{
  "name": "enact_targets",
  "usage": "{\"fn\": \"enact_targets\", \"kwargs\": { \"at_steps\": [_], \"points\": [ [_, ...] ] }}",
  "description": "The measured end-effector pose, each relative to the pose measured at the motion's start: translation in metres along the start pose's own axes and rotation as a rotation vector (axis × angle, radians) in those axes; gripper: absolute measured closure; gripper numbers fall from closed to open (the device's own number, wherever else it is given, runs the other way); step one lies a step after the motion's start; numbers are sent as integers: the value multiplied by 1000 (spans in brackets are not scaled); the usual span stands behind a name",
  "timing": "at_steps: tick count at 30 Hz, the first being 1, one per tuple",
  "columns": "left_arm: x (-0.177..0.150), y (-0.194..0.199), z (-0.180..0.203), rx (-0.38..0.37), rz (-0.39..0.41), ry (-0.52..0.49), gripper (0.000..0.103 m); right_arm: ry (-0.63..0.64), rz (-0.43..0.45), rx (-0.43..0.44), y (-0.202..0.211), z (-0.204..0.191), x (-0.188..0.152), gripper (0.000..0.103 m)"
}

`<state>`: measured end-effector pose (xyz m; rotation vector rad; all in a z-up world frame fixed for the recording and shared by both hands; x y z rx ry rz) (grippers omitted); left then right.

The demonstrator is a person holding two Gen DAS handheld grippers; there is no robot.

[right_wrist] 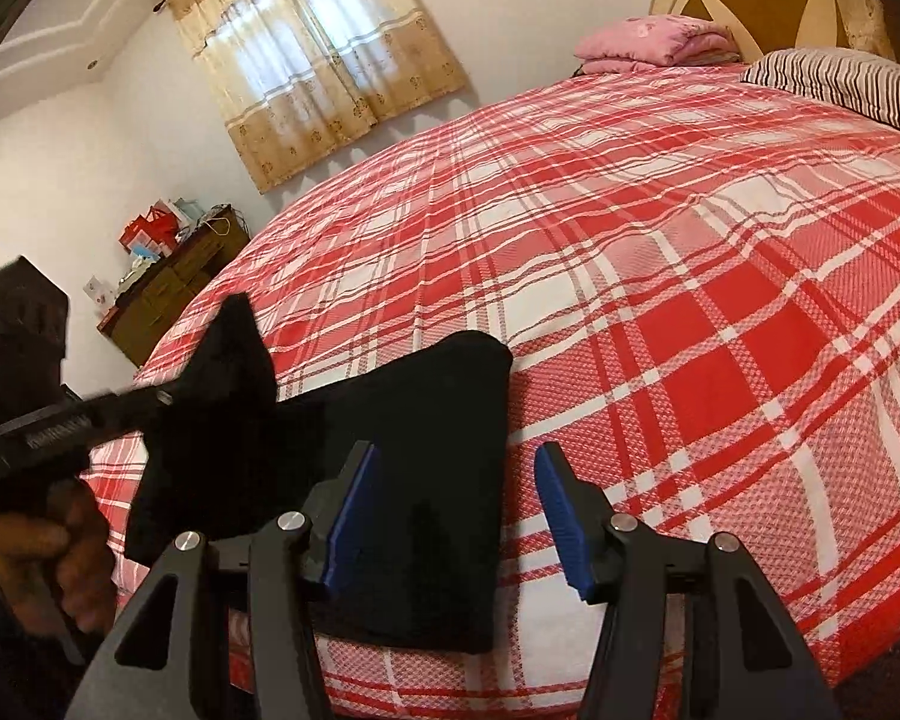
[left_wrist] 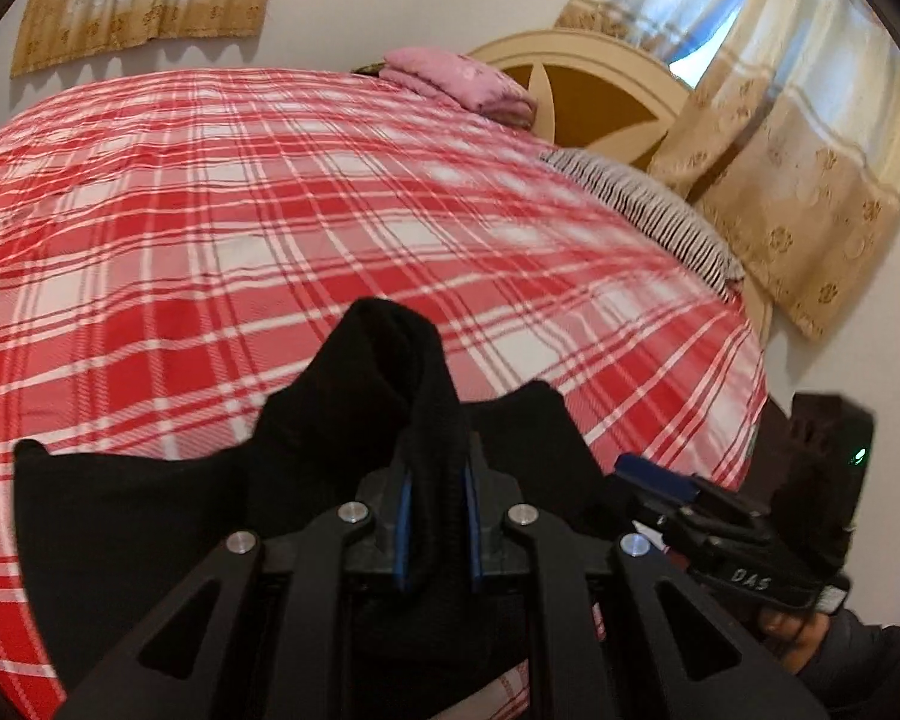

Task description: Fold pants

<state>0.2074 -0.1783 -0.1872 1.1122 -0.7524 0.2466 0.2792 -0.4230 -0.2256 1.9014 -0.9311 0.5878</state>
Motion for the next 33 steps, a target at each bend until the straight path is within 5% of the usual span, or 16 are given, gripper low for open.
{"fn": "enact_targets", "kwargs": {
  "at_steps": [9, 13, 17, 19, 23, 25, 30, 33],
  "points": [
    [-2, -17, 17, 72, 19, -76, 85, -91, 58, -33, 10, 25, 9, 47],
    [-2, -7, 30, 28, 38, -79, 83, -73, 85, -49, 16, 28, 14, 47],
    [-4, 10, 44, 1, 61, -121, 68, -70, 100, -24, 20, 25, 17, 47],
    [-6, 22, 44, 2, 89, -134, 52, -68, 104, 14, 21, 19, 18, 47],
    [-9, 39, 21, 67, 139, -116, 44, -47, 84, 93, 20, -4, 21, 47],
    [-12, 47, -2, 127, 170, -87, 32, -26, 61, 140, 19, -25, 21, 46],
    [-25, 53, -65, 321, 193, -26, 31, 71, -43, 199, -1, -77, 7, 30],
    [-36, 51, -87, 340, 174, 39, 29, 137, -98, 124, -20, -89, -5, 30]
  ]
}}
Point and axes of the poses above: each gripper's, at about its wrist camera, not at the fingertips, and y roughly against the way its jaws point, z to its right, x to its top, the point moved 10 cm from there along -y, roughly the way its jaws point, and after that the axes turned 9 degrees about x, right-handed, at the moved point
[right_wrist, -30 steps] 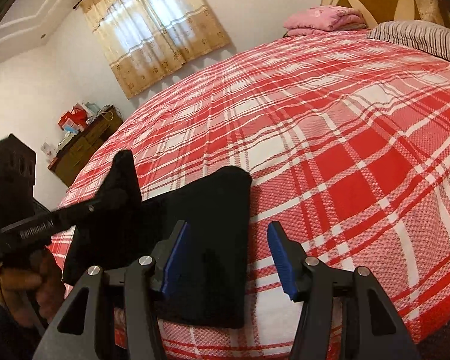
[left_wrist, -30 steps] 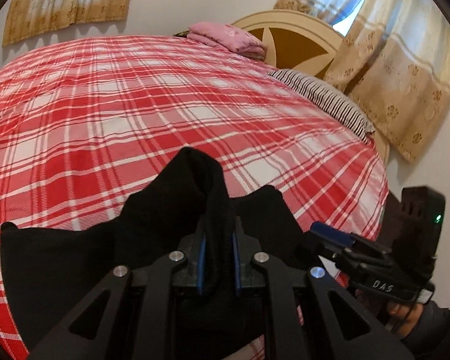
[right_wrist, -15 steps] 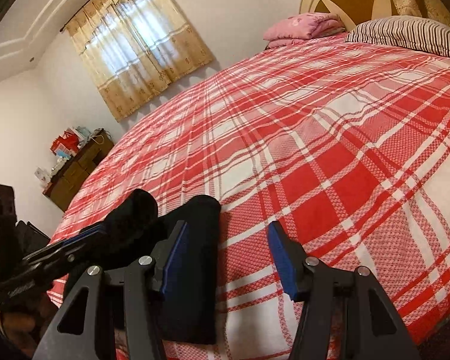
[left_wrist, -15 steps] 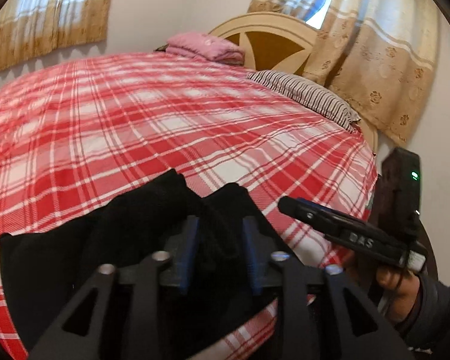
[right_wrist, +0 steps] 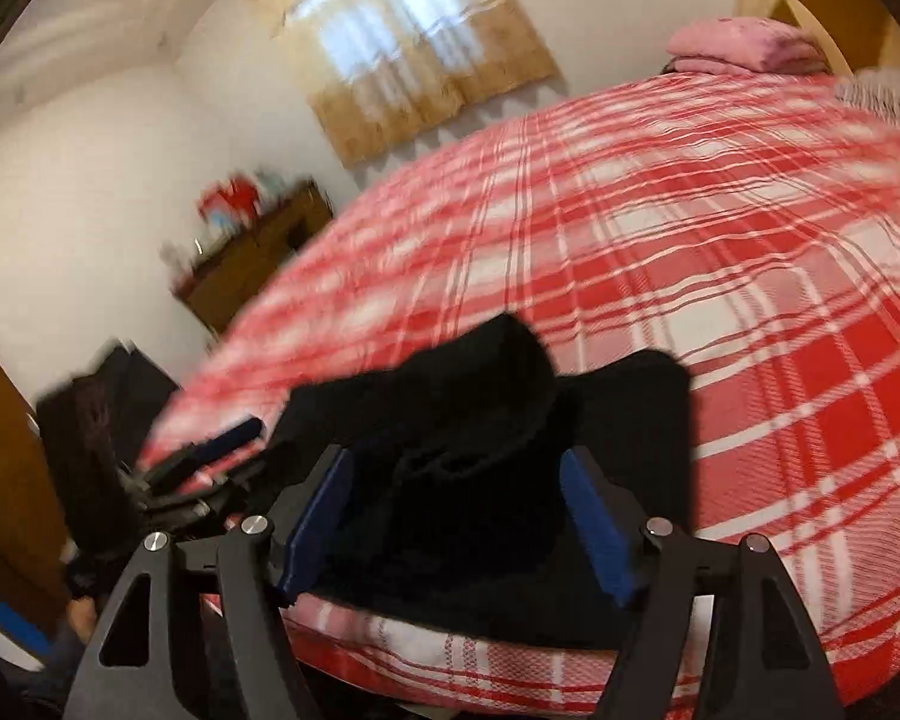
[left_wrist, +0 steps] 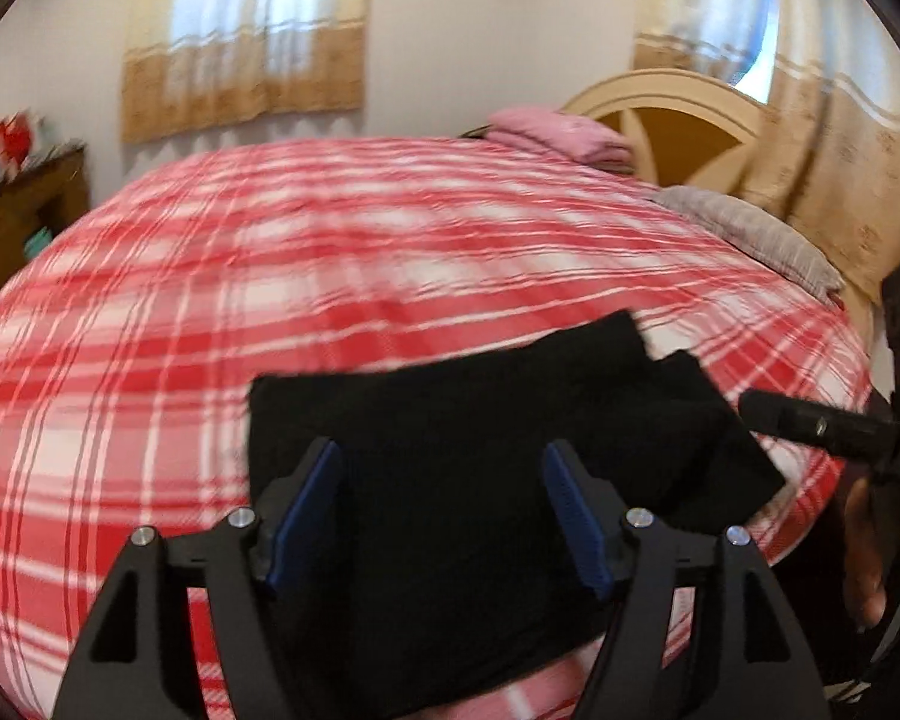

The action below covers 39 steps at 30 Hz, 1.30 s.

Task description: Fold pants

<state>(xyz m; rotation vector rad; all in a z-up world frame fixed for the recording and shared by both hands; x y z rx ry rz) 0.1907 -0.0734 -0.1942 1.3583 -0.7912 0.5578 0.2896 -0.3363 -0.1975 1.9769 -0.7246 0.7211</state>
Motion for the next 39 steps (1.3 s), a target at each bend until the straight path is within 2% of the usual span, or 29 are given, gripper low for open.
{"fn": "enact_targets", "kwargs": {
  "at_steps": [4, 7, 8, 9, 12, 13, 18, 21, 23, 27, 29, 30, 33, 35, 39],
  "points": [
    [-9, -6, -5, 20, -10, 10, 27, -8, -51, -21, -19, 2, -7, 30],
    [-12, -7, -4, 20, -10, 4, 26, -12, -48, -19, -26, 8, -9, 30],
    [-12, -8, -3, 19, -8, 2, 25, -26, -50, -8, -27, 11, -9, 35],
    [-13, -7, -4, 28, -1, -2, 23, -47, -56, 7, -27, 15, -9, 58],
    [-16, -9, -10, 53, 6, -1, 11, -50, -27, 38, -15, 11, -3, 83],
    [-16, -9, -12, 61, 5, 6, 8, -34, -6, 48, -6, 7, 0, 84],
    [-17, -10, -22, 67, 0, 41, 7, -8, 67, 62, 24, 3, 3, 86],
    [-19, -12, -19, 58, -8, 39, 6, -30, 87, 39, 38, 18, -2, 86],
    [-22, -15, -14, 58, -19, 22, 6, -64, 49, 13, 35, 35, -12, 86],
    [-30, -22, -8, 67, -48, -11, 6, -181, -36, 22, 23, 62, -36, 84],
    [-33, -23, -9, 80, -52, -25, 4, -194, -36, 29, 26, 66, -36, 77],
    [-34, -23, -10, 85, -55, -23, 2, -191, -25, 20, 30, 67, -33, 71],
    [-36, -27, -14, 86, -71, -9, 2, -152, 29, -55, 44, 69, -20, 63],
    [-38, -29, -16, 86, -81, -2, 2, -104, 88, -88, 54, 64, -8, 63],
    [-40, -31, -16, 84, -86, 7, 1, 0, 127, -33, 56, 30, 11, 63]
  ]
}}
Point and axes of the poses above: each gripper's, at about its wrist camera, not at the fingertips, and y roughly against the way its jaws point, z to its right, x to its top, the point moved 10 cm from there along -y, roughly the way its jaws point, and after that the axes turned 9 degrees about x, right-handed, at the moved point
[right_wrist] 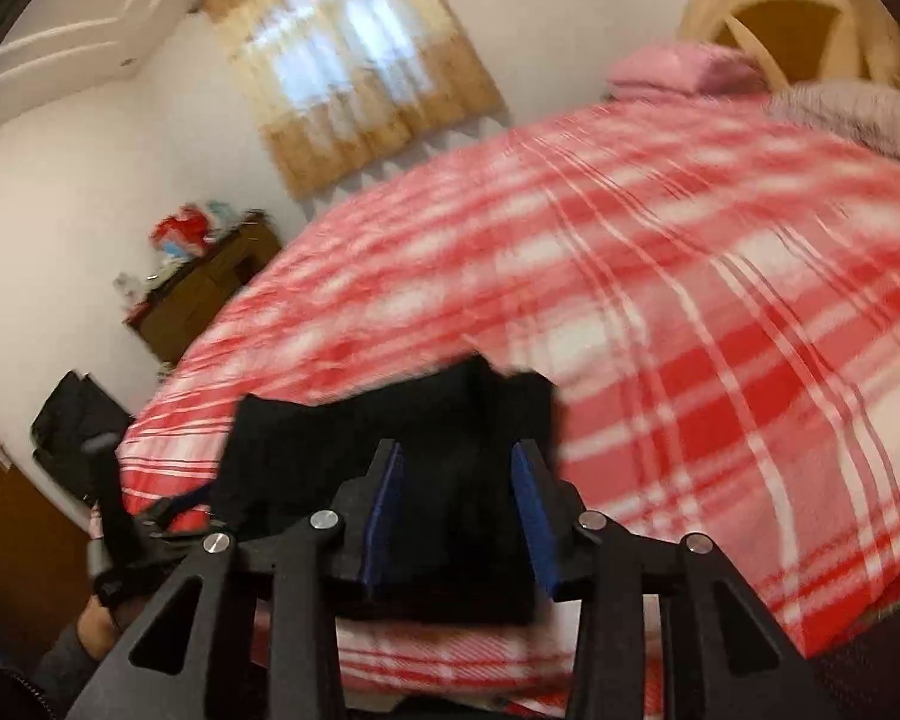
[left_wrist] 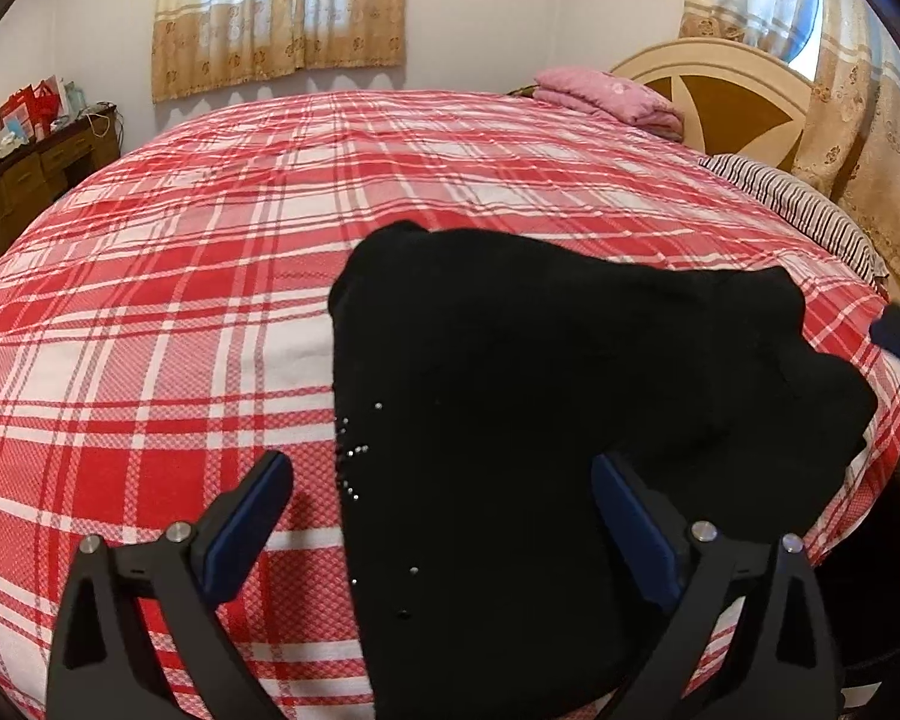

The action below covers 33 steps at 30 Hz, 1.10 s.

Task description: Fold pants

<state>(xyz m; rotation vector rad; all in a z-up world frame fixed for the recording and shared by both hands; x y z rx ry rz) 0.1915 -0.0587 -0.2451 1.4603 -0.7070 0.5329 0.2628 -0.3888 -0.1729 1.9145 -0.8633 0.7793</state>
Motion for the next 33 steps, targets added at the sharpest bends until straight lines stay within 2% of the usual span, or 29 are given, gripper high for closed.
{"fn": "enact_targets", "kwargs": {
  "at_steps": [3, 4, 6, 8, 11, 16, 20, 22, 25, 28, 31, 33],
  "points": [
    [0, 0, 0, 4, 1, -6, 1, 57, -48, 48, -17, -19, -7, 63],
    [0, 1, 0, 4, 1, -7, 1, 56, -88, 57, -25, -18, -14, 63],
    [1, 1, 1, 4, 2, -10, 1, 31, -155, -2, -35, 1, -30, 63],
    [2, 1, 1, 1, 2, -11, 1, -5, -229, -11, -44, 19, -46, 63],
    [2, 0, 0, 4, -2, -10, 1, -10, -224, 21, -41, 20, -46, 63],
    [11, -2, -6, 23, 8, -13, 0, 1, -236, 1, -37, 15, -44, 63],
    [22, -3, -8, 41, 16, -27, 0, 52, -162, -36, -26, 4, -21, 62],
    [26, -5, -7, 39, 14, -33, 0, 57, -152, 0, -32, -2, -9, 58],
    [30, -8, -5, 48, 13, -51, 0, 69, -144, 42, -48, -9, 6, 57],
    [33, -11, -6, 51, 9, -57, 0, 36, -176, 57, -72, -2, 10, 57],
    [33, -19, -7, 52, 2, -62, 0, -25, -229, 10, -92, 21, 6, 57],
    [31, -28, -7, 38, -23, -52, 0, -61, -245, 22, -96, 28, 2, 57]
  ]
}}
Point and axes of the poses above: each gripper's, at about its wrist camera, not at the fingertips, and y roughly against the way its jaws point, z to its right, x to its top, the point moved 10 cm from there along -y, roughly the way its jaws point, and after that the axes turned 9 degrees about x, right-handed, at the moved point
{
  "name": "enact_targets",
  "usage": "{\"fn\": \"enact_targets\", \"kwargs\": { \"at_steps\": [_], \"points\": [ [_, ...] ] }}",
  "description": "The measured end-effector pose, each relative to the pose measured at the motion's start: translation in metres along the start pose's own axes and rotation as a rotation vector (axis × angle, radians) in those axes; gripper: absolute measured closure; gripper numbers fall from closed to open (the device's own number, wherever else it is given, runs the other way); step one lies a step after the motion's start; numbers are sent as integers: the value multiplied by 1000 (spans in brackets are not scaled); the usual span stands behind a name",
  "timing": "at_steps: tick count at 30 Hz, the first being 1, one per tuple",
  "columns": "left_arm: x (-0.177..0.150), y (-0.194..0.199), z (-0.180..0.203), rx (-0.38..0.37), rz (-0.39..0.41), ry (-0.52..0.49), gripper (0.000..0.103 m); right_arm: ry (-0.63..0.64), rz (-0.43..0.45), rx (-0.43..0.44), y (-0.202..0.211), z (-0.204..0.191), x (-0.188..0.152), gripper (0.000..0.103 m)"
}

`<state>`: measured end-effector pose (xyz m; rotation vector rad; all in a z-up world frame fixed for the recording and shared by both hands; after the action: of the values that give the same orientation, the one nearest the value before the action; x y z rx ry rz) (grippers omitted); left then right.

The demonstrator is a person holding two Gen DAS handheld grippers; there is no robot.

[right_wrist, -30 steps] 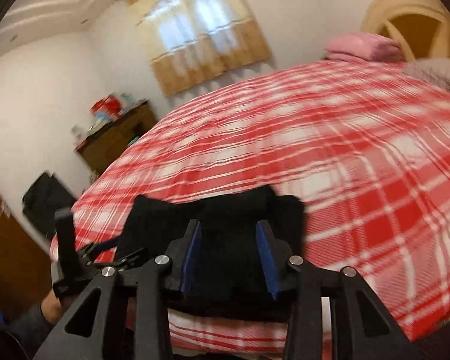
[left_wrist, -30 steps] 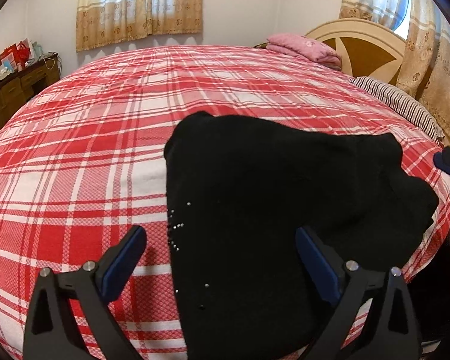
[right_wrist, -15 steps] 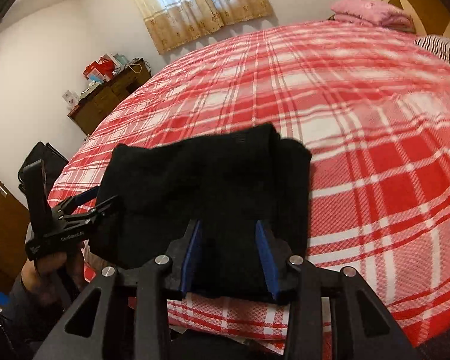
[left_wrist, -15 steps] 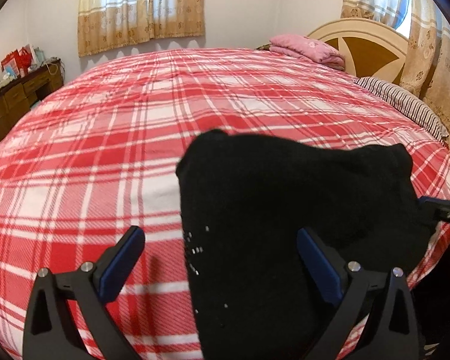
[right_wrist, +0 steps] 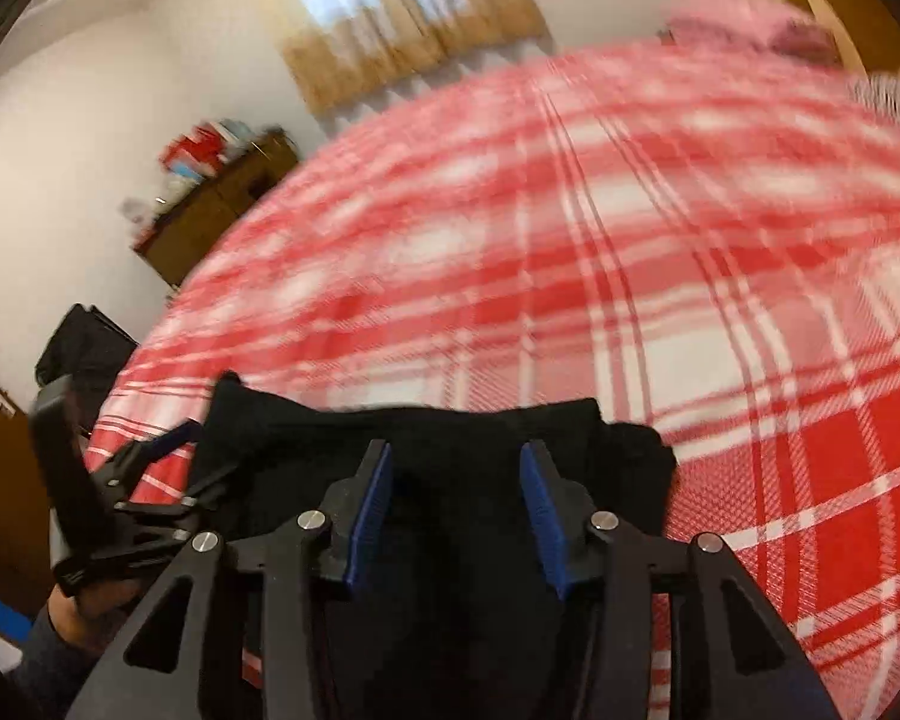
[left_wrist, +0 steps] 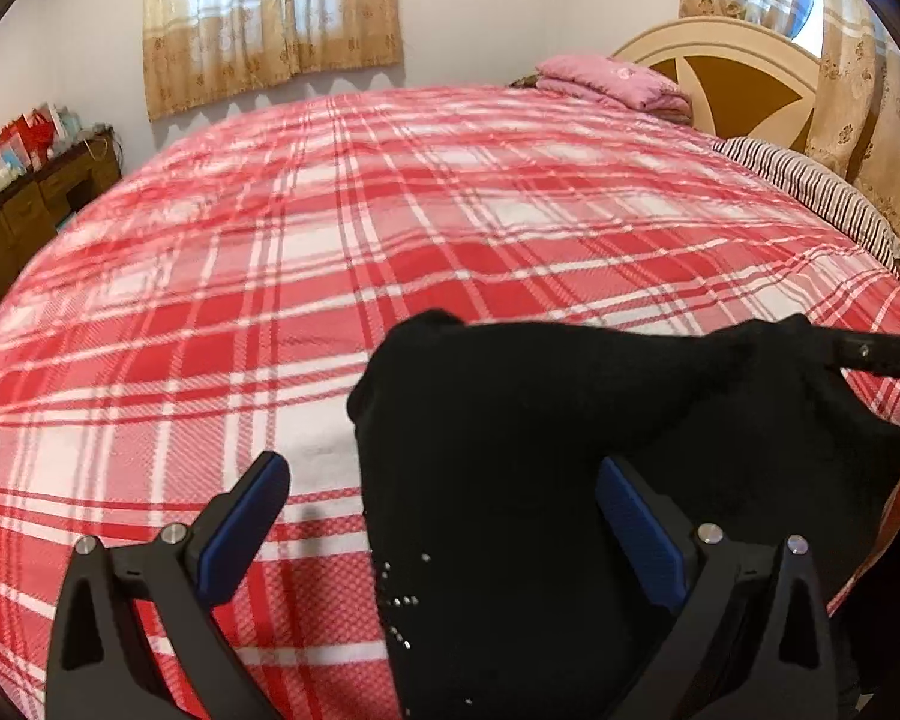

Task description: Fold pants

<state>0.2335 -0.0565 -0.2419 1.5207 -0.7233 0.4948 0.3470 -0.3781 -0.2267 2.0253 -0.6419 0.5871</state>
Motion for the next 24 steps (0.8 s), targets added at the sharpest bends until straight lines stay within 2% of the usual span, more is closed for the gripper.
{"fn": "enact_targets", "kwargs": {
  "at_steps": [5, 8, 11, 15, 19, 21, 24],
  "points": [
    [-2, -4, -1, -36, -18, 35, 0, 29, -14, -59, 7, -5, -1, 57],
    [4, 10, -4, -18, 4, 38, 0, 117, 26, -117, 16, -28, 4, 57],
    [15, 17, -8, -4, 39, 37, 0, 187, 27, -50, 14, -59, 0, 55],
    [18, 6, -11, -12, 16, 37, 0, 244, -61, 17, -4, -83, -34, 53],
    [11, -5, -6, -28, -7, 26, 0, 272, -161, -45, -26, -64, -74, 52],
    [8, -7, -4, -50, -25, 48, 0, 286, -143, -31, -24, -63, -76, 52],
    [6, 4, -8, -41, -17, 58, 0, 273, -129, -10, -13, -67, -70, 52]
  ]
}}
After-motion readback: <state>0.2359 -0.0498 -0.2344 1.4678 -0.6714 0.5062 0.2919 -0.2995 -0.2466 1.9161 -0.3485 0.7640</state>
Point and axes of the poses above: each gripper's, at about its wrist camera, not at the fingertips, and y roughly against the way its jaws point, z to its right, x to its top, the point moved 10 cm from there along -y, roughly the way its jaws point, and after that the axes turned 9 degrees about x, right-handed, at the moved point
